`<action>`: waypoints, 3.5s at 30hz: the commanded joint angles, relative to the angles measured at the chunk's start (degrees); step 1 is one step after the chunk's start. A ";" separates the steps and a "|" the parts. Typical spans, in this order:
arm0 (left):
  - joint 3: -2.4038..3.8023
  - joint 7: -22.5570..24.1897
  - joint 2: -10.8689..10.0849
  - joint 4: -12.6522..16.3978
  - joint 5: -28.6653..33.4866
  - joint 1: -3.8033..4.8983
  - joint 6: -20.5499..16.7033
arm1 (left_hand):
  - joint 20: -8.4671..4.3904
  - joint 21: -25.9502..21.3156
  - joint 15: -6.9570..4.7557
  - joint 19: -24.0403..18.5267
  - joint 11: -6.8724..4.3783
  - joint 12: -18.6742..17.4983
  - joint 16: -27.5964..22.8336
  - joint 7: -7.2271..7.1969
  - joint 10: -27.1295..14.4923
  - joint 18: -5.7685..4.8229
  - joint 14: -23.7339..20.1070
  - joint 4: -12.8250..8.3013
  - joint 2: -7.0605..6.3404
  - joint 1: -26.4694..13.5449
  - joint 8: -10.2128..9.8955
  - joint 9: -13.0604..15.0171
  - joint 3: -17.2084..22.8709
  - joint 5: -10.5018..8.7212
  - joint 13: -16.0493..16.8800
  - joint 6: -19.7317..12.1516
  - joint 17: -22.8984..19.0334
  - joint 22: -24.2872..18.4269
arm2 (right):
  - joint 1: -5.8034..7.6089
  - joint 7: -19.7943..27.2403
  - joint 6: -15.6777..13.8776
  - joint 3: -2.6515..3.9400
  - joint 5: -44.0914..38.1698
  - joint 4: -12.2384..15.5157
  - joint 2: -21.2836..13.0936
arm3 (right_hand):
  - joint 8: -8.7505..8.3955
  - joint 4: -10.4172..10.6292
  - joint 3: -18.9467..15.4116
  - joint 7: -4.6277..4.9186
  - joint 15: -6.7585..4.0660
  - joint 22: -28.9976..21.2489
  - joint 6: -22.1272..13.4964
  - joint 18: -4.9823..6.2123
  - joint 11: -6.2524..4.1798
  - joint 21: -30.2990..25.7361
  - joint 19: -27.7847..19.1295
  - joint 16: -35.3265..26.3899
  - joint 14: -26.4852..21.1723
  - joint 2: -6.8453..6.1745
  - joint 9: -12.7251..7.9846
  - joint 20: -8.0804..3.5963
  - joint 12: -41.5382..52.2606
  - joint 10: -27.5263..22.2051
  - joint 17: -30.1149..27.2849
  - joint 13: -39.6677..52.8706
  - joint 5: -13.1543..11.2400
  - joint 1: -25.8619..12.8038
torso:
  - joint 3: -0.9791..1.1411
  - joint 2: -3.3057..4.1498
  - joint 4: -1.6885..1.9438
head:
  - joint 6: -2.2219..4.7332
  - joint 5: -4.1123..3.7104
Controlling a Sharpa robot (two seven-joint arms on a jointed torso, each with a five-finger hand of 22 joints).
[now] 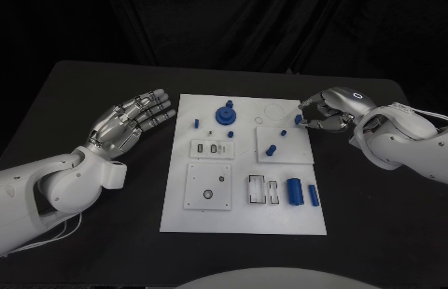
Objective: Assemble the parts on the task board
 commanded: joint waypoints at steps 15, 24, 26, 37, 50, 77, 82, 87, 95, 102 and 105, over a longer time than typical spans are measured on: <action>0.03 8.67 0.07 -0.16 0.09 0.05 1.10 | 0.10 0.33 0.47 0.26 0.42 0.20 0.38 1.31 -0.15 -0.92 0.06 -0.05 -0.04 -0.44 0.22 0.08 0.48 0.20 0.05 0.20 0.06 0.08 | -0.37 -1.26 1.21 0.01 0.00 -1.08 0.92 | 0.60 -0.15 0.02 0.34 -0.15 7.81 1.34 -0.08 -0.18 -1.15 -0.52 -0.64 5.45 -0.10 -0.35 0.00 0.16 5.96 13.43 15.06 2.61 4.32 | -0.03 -0.04 -0.02 | -0.16 0.36; 0.03 8.47 0.11 -0.24 0.09 0.05 1.25 | 0.10 0.33 0.47 0.26 0.42 0.20 0.38 1.31 -0.15 -0.92 0.06 -0.05 -0.04 -0.44 0.22 0.08 0.48 0.20 0.05 0.20 0.06 0.08 | -0.39 -1.41 1.42 0.01 0.00 -1.41 1.59 | 0.63 -0.25 -0.01 0.38 -0.13 7.69 1.42 -0.03 -0.16 -1.36 -0.64 -0.83 5.38 -0.20 -0.36 0.00 0.16 5.96 13.22 15.06 2.54 4.64 | -0.03 -0.02 0.06 | -0.25 0.47; 0.03 8.43 0.11 -0.25 0.09 0.05 1.29 | 0.10 0.33 0.47 0.26 0.42 0.20 0.38 1.31 -0.15 -0.92 0.06 -0.05 -0.04 -0.44 0.22 0.08 0.48 0.20 0.05 0.20 0.06 0.08 | -0.39 -1.45 1.50 0.01 0.00 -1.45 1.68 | 0.63 -0.25 -0.01 0.38 -0.13 7.69 1.42 -0.03 -0.16 -1.36 -0.64 -0.83 5.38 -0.20 -0.36 0.00 0.16 5.96 13.22 15.06 2.54 4.64 | -0.03 -0.02 0.04 | -0.24 0.51; 0.03 8.16 0.14 -0.34 0.09 0.05 1.59 | 0.09 0.32 0.50 0.23 0.46 0.32 0.41 1.40 -0.07 -0.96 0.01 -0.03 -0.09 -0.53 0.26 0.09 0.61 0.16 0.07 0.32 0.05 0.07 | -0.39 -2.18 2.38 0.02 0.00 -2.09 2.30 | 0.97 -0.89 0.35 0.61 0.01 7.32 2.36 0.16 0.02 -2.22 -1.08 -1.46 5.14 0.14 -0.26 0.12 0.16 5.96 12.55 15.06 4.73 6.86 | -0.02 -0.04 0.02 | -0.48 0.57; 0.03 8.00 0.26 -0.54 0.09 0.04 1.79 | 0.09 0.32 0.50 0.23 0.46 0.32 0.41 1.40 -0.07 -0.96 0.01 -0.03 -0.09 -0.53 0.26 0.09 0.61 0.16 0.07 0.32 0.05 0.07 | -0.46 -2.66 2.89 0.02 0.00 -2.47 2.69 | 1.81 -0.92 0.25 0.66 0.06 7.10 4.00 0.27 0.08 -2.77 -1.33 -1.85 5.00 0.17 0.37 0.18 0.16 5.96 12.14 15.06 5.03 7.33 | -0.05 -0.05 0.01 | -0.67 0.57; 0.03 7.49 0.42 -0.91 0.09 0.03 2.10 | 0.08 0.28 0.52 0.16 0.47 0.34 0.38 1.53 -0.05 -1.01 -0.11 -0.07 -0.28 -0.65 0.28 0.10 0.77 0.02 0.07 0.31 0.03 0.06 | -0.55 -2.32 1.72 0.02 0.00 -2.78 3.43 | 4.54 -0.30 -0.10 0.41 0.05 7.09 7.41 0.33 0.09 -3.24 -1.34 -2.07 4.96 1.30 2.81 0.14 0.16 5.96 11.94 15.06 6.80 7.01 | -0.04 -0.03 0.03 | -1.03 0.50; 0.03 7.44 0.39 -0.95 0.09 0.03 2.16 | 0.08 0.28 0.52 0.16 0.47 0.34 0.38 1.53 -0.05 -1.01 -0.11 -0.07 -0.28 -0.65 0.28 0.10 0.77 0.02 0.07 0.31 0.03 0.06 | -0.55 -1.32 -0.32 0.03 0.36 -2.36 3.32 | 6.65 -1.02 0.27 0.01 0.06 7.47 8.99 0.22 0.11 -2.89 -0.98 -1.87 5.06 1.89 4.46 0.09 0.16 5.96 12.17 15.06 11.98 7.76 | -0.04 -0.05 0.02 | -1.08 0.51; 0.04 7.40 0.26 -0.96 0.09 0.03 2.13 | 0.08 0.28 0.52 0.16 0.47 0.34 0.38 1.53 -0.05 -1.01 -0.11 -0.07 -0.28 -0.65 0.28 0.10 0.77 0.02 0.07 0.31 0.03 0.06 | -0.49 -0.51 -2.73 0.11 1.44 -0.56 2.53 | 8.59 -1.61 0.66 -0.26 0.08 7.78 10.07 0.12 0.22 -2.61 -0.68 -1.73 5.14 2.11 5.97 0.12 0.16 5.96 12.33 15.06 16.46 8.18 | -0.03 -0.04 0.00 | -0.99 0.88; 0.04 7.27 0.19 -0.85 0.12 0.03 1.84 | 0.08 0.31 0.51 0.19 0.45 0.40 0.44 1.57 -0.02 -1.03 -0.12 -0.09 -0.33 -0.69 0.32 0.12 0.85 -0.02 0.08 0.46 0.04 0.06 | 1.71 -1.18 -3.85 0.24 1.92 5.21 1.21 | 10.67 -2.18 0.79 -0.85 -0.23 7.92 10.99 0.13 -0.23 -2.59 -0.58 -1.67 5.18 2.28 7.74 -0.06 0.16 5.96 12.42 15.06 17.12 8.35 | -0.02 -0.03 -0.05 | -0.89 0.94; 0.04 7.18 0.53 -1.00 0.33 0.03 1.83 | 0.08 0.31 0.51 0.19 0.45 0.40 0.44 1.57 -0.02 -1.03 -0.12 -0.09 -0.33 -0.69 0.32 0.12 0.85 -0.02 0.08 0.46 0.04 0.06 | 3.52 -1.82 -2.31 0.28 0.93 10.69 4.29 | 11.12 -2.34 0.77 -0.89 -0.33 7.87 10.48 0.16 -0.30 -2.77 -0.63 -1.66 5.19 2.36 8.37 -0.17 0.16 5.96 12.43 15.06 16.34 8.25 | -0.12 -0.11 -0.03 | -0.88 0.87; 0.04 7.16 0.69 -1.09 0.36 0.03 1.89 | 0.08 0.31 0.51 0.19 0.45 0.40 0.44 1.57 -0.02 -1.03 -0.12 -0.09 -0.33 -0.69 0.32 0.12 0.85 -0.02 0.08 0.46 0.04 0.06 | 3.63 -2.37 -1.06 0.27 0.05 11.57 6.49 | 11.21 -2.42 0.78 -0.91 -0.34 7.85 10.37 0.18 -0.32 -2.83 -0.65 -1.70 5.18 2.36 8.51 -0.19 0.16 5.96 12.39 15.06 16.20 8.27 | -0.17 -0.13 0.01 | -0.74 0.97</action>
